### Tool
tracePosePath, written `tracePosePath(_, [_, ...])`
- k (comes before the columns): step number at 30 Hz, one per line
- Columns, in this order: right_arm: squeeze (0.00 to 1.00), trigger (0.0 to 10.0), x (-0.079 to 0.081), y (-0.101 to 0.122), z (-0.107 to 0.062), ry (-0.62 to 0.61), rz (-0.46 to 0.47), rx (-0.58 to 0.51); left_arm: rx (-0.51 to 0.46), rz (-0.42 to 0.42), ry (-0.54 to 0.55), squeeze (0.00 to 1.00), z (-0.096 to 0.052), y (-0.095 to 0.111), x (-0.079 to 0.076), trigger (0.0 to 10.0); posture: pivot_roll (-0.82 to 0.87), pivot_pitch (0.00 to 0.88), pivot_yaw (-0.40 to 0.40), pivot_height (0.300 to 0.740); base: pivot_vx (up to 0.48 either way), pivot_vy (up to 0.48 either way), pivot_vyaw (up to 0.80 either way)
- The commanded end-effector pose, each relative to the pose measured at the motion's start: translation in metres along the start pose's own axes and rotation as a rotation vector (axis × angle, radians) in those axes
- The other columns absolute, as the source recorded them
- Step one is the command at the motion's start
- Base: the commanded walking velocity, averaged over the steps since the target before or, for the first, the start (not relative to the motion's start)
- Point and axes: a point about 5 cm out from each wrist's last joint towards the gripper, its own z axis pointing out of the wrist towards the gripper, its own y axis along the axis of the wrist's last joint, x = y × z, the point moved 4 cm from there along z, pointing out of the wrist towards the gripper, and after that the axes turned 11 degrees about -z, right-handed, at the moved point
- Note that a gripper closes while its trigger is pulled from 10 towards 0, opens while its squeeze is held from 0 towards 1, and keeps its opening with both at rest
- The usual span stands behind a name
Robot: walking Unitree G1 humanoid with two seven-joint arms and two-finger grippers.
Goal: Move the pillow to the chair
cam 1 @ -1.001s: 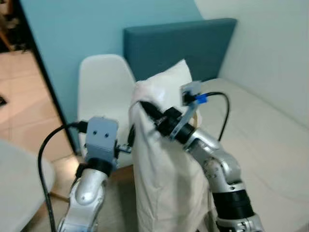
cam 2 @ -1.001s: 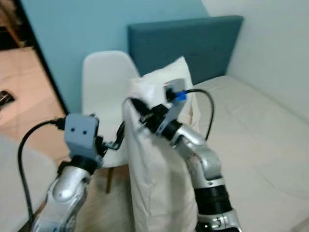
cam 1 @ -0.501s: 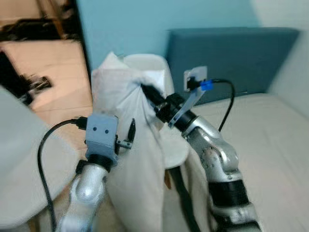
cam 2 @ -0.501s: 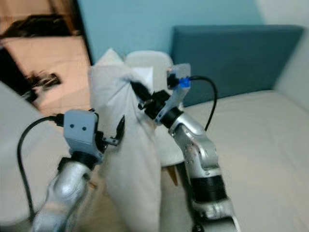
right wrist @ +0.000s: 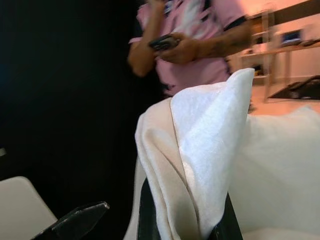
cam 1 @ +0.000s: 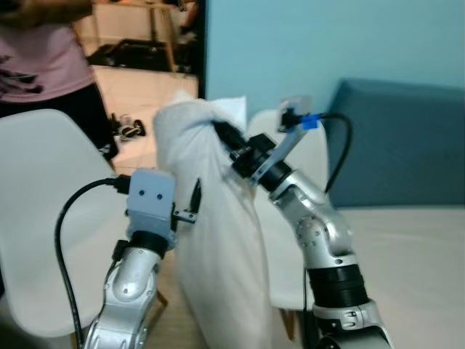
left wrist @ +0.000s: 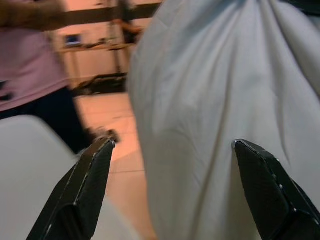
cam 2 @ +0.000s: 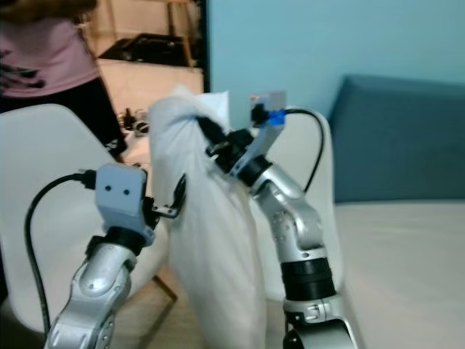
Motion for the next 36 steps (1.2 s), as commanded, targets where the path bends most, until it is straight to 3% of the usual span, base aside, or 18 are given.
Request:
tracePosePath(1, [0.00, 0.0, -0.002, 0.024, 0.002, 0.003, -0.056, -0.094, 0.009, -0.003, -0.019, 0.00, -0.001, -0.002, -0.006, 10.0, 0.11, 0.000, -0.099, 0.740, 0.322, 0.000, 0.68])
tracePosePath(11, [0.00, 0.0, -0.005, 0.025, 0.002, -0.022, -0.058, -0.099, 0.014, -0.002, -0.025, 0.00, -0.001, -0.004, -0.007, 10.0, 0.11, 0.000, -0.102, 0.740, 0.316, 0.000, 0.66])
tracePosePath(12, [0.00, 3.8, -0.007, 0.024, 0.003, -0.038, -0.048, -0.099, 0.015, -0.002, -0.026, 0.00, -0.001, -0.004, -0.007, 10.0, 0.11, 0.000, -0.102, 0.740, 0.315, 0.000, 0.00])
tracePosePath(13, [0.00, 10.0, -0.009, 0.022, 0.003, -0.058, -0.045, -0.087, 0.016, -0.002, -0.027, 0.00, -0.001, -0.005, -0.008, 10.0, 0.11, 0.000, -0.104, 0.740, 0.315, 0.000, 0.00])
tracePosePath(26, [0.00, 10.0, -0.025, 0.010, 0.004, -0.140, -0.020, -0.014, 0.020, -0.004, -0.031, 0.00, -0.001, -0.006, -0.008, 10.0, 0.11, 0.000, -0.105, 0.740, 0.315, 0.000, 0.00])
tracePosePath(36, [0.00, 10.0, -0.034, 0.012, 0.005, -0.200, -0.027, -0.017, 0.020, -0.003, -0.036, 0.00, -0.002, -0.007, -0.008, 10.0, 0.11, 0.000, -0.105, 0.740, 0.315, 0.000, -0.76])
